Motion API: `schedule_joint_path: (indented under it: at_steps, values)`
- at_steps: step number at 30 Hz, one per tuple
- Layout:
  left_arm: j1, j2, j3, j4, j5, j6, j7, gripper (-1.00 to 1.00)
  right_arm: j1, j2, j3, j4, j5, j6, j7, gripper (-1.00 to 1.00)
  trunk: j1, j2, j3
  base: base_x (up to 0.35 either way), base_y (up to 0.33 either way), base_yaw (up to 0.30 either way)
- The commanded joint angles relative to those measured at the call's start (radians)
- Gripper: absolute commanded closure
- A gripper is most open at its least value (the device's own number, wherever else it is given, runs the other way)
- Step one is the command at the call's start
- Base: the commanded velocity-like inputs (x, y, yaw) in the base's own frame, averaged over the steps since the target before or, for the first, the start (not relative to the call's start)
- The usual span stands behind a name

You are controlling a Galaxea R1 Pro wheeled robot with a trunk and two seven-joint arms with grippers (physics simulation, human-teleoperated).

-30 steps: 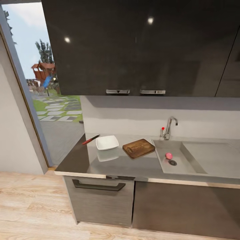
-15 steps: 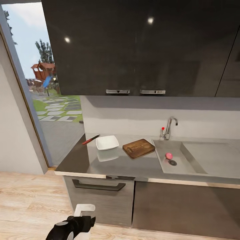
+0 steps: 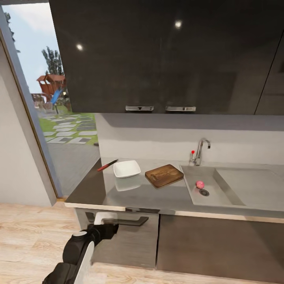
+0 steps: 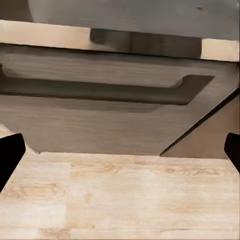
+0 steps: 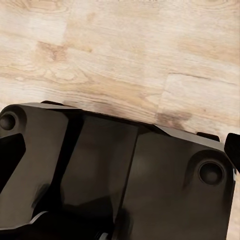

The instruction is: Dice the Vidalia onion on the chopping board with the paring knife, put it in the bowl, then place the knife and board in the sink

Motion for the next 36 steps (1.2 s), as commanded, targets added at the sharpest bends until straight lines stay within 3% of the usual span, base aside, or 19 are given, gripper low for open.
schedule_joint_path:
  at_steps: [1,9,14,15,18,29,36]
  values:
    - [-0.03,-0.001,-0.001,-0.001,0.006,0.005,0.008,-1.0,0.001,0.0,0.001,-0.001,0.0,-0.002,0.001,-1.0,0.0,-0.001,0.0,0.0,0.0,0.0]
    - [-0.245,-0.012,-0.001,-0.002,0.007,0.027,0.007,-1.0,0.001,-0.002,0.001,-0.003,0.0,-0.003,0.001,-1.0,0.0,-0.001,0.0,0.0,0.0,0.0]
    - [-0.385,-0.024,-0.001,-0.002,0.008,0.128,0.007,-1.0,0.001,-0.002,0.001,-0.003,0.001,-0.003,0.001,-1.0,0.0,-0.001,0.0,0.0,0.0,0.0]
    - [-0.443,-0.026,-0.001,-0.002,0.009,0.148,0.007,-1.0,0.001,-0.002,0.001,-0.003,0.001,-0.003,0.001,-1.0,0.0,-0.001,0.0,0.0,0.0,0.0]
    - [-0.512,-0.029,-0.001,0.0,0.013,0.159,0.008,-1.0,0.001,-0.002,0.001,-0.003,0.001,-0.003,0.001,-1.0,0.0,-0.001,0.0,0.0,0.0,0.0]
    - [-0.54,-0.029,-0.002,0.095,0.013,0.152,0.005,-1.0,0.001,-0.002,0.001,-0.011,0.002,-0.003,0.001,-1.0,0.0,-0.001,0.0,0.0,0.0,0.0]
    - [-0.54,-0.019,-0.004,0.091,0.012,0.15,-0.003,-1.0,0.001,-0.002,0.001,-0.024,0.001,-0.003,0.001,-1.0,0.0,-0.001,0.0,0.0,0.0,0.0]
